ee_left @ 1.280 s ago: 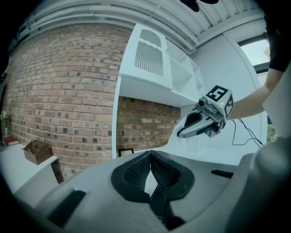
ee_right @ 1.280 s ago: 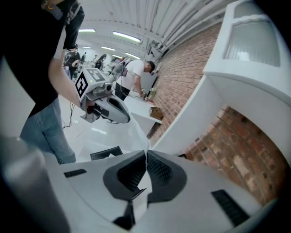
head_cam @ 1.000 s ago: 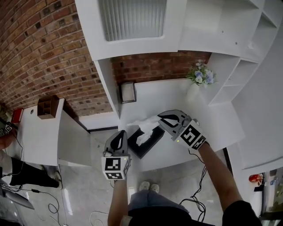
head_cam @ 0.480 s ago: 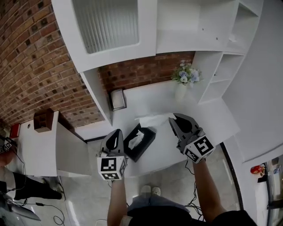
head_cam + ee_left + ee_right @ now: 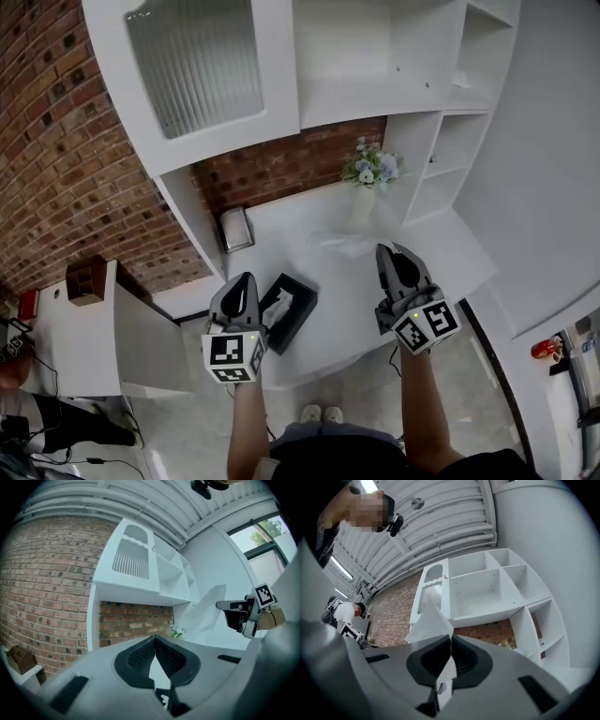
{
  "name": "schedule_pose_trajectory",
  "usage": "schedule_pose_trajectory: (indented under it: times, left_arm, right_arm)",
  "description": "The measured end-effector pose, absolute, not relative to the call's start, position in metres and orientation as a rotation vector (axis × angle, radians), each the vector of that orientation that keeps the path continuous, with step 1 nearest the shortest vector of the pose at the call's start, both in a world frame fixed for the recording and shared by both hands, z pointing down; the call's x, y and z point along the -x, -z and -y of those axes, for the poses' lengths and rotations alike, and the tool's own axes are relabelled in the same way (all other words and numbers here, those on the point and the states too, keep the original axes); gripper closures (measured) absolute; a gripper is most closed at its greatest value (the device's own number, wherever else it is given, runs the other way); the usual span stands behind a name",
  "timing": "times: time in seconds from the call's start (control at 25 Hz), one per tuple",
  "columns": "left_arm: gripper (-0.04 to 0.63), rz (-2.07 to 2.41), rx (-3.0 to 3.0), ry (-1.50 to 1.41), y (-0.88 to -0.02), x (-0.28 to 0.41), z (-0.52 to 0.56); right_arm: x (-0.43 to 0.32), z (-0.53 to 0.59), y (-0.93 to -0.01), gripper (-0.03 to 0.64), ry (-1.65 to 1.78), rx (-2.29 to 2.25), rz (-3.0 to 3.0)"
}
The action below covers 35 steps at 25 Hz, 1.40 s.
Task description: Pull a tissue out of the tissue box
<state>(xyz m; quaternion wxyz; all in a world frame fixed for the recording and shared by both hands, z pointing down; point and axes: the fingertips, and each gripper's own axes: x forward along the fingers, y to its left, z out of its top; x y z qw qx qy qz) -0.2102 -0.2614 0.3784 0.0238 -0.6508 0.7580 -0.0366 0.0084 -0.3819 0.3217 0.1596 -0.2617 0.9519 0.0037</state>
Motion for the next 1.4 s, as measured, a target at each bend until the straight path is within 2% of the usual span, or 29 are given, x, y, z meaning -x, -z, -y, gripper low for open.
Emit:
schedule_pose_trajectory:
  times: [1.4]
  left_arm:
    - [0.588,-2.31,2.053,0.095,-0.379,0.202,0.271]
  right_arm:
    - [-0.018,0.38,-0.351,0.617,-0.029,0.871,-2.786]
